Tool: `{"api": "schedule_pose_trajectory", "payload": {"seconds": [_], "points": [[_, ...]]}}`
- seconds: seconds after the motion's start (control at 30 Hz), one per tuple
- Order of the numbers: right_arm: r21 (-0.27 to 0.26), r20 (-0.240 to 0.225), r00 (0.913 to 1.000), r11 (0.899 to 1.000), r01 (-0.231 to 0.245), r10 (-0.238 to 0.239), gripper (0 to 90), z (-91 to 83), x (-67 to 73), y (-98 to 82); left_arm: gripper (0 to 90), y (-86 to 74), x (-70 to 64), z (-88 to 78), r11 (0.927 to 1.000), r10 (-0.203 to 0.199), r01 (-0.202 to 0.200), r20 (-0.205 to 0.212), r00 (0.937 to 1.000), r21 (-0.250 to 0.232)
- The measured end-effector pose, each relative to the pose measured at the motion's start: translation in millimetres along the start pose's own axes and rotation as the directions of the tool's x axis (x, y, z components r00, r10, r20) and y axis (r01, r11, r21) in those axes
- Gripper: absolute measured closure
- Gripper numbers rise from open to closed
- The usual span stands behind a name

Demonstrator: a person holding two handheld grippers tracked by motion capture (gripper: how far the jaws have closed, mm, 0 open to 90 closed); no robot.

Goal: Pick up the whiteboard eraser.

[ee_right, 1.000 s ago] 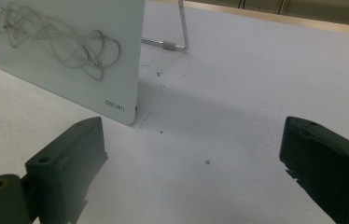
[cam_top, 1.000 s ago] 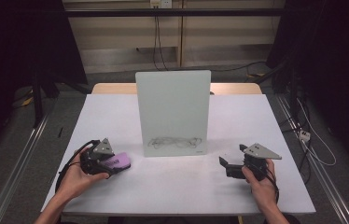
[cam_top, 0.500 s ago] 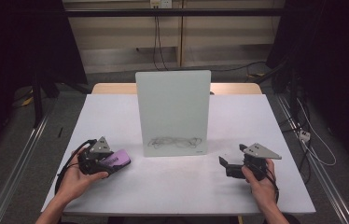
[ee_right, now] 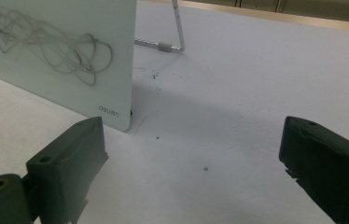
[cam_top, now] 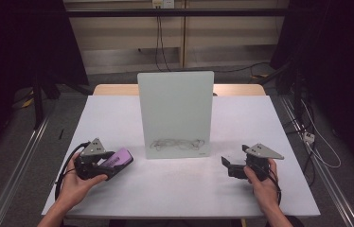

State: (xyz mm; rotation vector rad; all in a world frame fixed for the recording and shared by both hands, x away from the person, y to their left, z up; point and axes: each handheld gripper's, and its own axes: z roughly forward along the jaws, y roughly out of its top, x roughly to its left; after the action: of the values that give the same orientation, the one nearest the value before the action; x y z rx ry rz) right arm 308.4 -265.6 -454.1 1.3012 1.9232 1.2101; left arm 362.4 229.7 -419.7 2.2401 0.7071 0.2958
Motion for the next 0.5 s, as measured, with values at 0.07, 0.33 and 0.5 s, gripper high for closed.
{"api": "schedule_pose_trajectory", "payload": {"seconds": [0.07, 0.33, 0.5], "points": [[-0.001, 0.000, 1.0000, 1.000, 0.002, -0.002, 7.2, -0.9, 0.3, -0.3, 40.4, 0.0, 0.4, -0.7, 0.9999, 0.008, -0.008, -0.008, 0.9999, -0.008], [-0.002, -0.005, 1.0000, 1.000, 0.002, -0.002, 7.1, -2.1, 0.2, -0.9, 40.4, 0.9, -3.0, -6.6, 0.9946, -0.012, 0.011, -0.011, 0.9999, -0.104], [-0.001, -0.002, 1.0000, 1.000, 0.008, -0.008, 7.1, -2.8, 0.6, -1.1, 40.4, 2.9, -5.8, -9.4, 0.9888, -0.023, 0.020, -0.020, 0.9995, -0.148]]}}
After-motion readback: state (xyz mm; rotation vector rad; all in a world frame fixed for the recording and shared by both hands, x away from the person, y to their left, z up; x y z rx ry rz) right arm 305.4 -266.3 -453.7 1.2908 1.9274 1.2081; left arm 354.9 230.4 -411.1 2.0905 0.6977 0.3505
